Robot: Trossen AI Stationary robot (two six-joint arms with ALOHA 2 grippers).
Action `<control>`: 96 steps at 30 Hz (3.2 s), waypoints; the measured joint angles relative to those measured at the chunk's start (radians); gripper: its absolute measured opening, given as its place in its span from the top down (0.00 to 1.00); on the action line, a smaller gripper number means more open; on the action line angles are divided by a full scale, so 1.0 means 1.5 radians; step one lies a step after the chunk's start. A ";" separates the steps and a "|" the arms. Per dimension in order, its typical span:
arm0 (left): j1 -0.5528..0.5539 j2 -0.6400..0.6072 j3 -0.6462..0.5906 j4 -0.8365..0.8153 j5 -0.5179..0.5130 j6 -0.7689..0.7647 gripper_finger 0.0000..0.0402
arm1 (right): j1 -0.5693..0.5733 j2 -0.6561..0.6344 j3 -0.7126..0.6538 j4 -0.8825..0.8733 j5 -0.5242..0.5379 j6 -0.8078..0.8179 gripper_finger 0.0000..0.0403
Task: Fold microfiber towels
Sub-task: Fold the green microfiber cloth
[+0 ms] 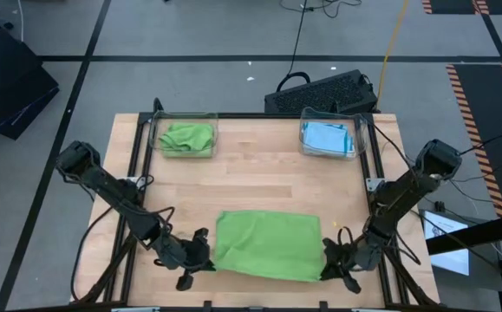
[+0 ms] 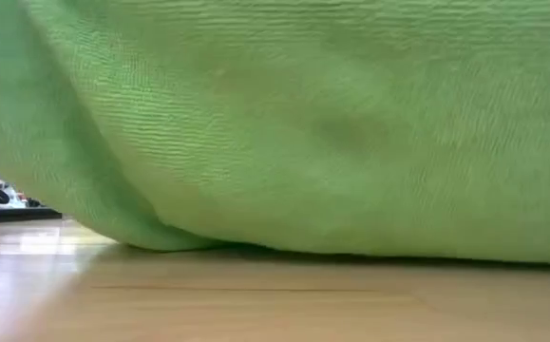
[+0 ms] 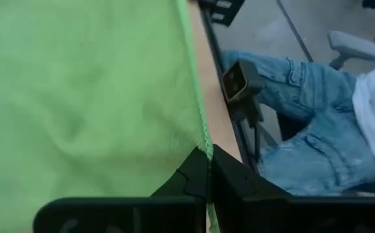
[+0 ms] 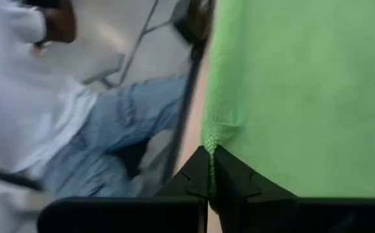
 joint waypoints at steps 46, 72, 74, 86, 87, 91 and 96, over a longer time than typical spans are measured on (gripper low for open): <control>0.236 -0.009 0.000 -0.185 -0.138 0.160 0.57 | -0.133 -0.101 0.000 -0.496 0.270 0.158 0.46; 0.184 0.010 -0.044 -0.189 -0.189 -0.064 0.53 | -0.107 -0.047 -0.001 -0.454 0.252 -0.014 0.61; 0.187 0.011 -0.061 -0.177 -0.189 -0.080 0.53 | -0.109 -0.041 -0.001 -0.454 0.252 -0.023 0.66; 0.188 0.012 -0.084 -0.167 -0.188 -0.091 0.53 | -0.146 -0.082 -0.001 -0.474 0.232 0.009 0.97; 0.188 0.012 -0.084 -0.166 -0.188 -0.089 0.53 | -0.149 -0.089 -0.001 -0.488 0.232 0.021 0.97; 0.188 0.012 -0.084 -0.165 -0.189 -0.079 0.53 | -0.158 -0.106 -0.001 -0.567 0.238 0.080 0.99; 0.188 0.012 -0.084 -0.162 -0.194 -0.075 0.53 | -0.170 -0.100 -0.005 -0.581 0.256 0.107 0.98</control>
